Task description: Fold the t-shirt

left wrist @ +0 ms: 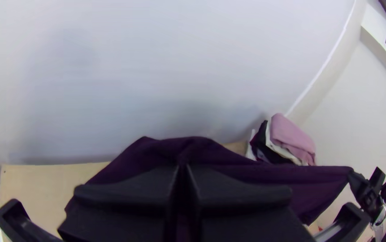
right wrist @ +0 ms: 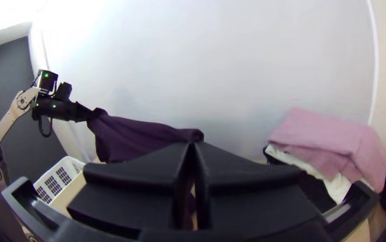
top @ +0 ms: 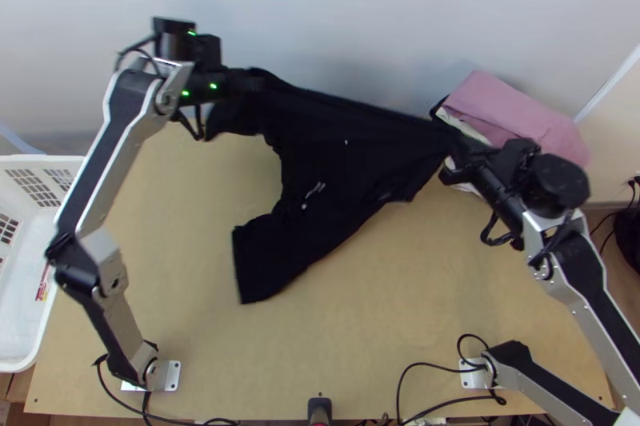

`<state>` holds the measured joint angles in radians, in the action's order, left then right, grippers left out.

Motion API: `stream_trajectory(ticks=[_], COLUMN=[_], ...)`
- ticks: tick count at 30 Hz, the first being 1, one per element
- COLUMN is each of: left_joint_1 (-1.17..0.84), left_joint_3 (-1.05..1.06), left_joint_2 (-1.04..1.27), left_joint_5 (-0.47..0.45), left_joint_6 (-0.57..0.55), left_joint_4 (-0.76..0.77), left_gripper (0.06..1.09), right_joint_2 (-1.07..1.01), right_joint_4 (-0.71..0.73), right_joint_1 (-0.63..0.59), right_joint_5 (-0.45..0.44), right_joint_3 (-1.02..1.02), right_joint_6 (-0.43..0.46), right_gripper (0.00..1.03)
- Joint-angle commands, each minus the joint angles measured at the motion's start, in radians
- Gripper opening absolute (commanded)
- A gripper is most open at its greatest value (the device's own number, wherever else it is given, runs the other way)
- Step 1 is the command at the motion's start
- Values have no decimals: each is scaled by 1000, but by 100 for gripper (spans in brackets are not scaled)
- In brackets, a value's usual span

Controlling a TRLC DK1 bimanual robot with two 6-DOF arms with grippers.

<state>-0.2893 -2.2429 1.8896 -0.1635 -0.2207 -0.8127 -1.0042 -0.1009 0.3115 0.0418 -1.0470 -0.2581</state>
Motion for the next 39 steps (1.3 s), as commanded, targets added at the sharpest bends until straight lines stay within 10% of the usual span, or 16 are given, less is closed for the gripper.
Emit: stream_trajectory(ticks=[1,13,21,39], left_joint_1=[75,154,148,44], left_joint_3=[3,63,520,1218], left_joint_2=[-95,-353,-612,-638], left_joint_5=[131,133,133,124], left_joint_6=[-3,11,30,-5], left_joint_4=[9,-77,-88,279], left_gripper=[9,9,9,9], right_joint_2=[29,99,269,527], right_joint_4=[50,124,76,-68], right_joint_1=[-34,-45,-22,-35], right_joint_5=[-66,-74,-74,-76], right_joint_3=[-82,-160,64,502], right_joint_6=[69,74,68,0], right_gripper=[3,3,3,3])
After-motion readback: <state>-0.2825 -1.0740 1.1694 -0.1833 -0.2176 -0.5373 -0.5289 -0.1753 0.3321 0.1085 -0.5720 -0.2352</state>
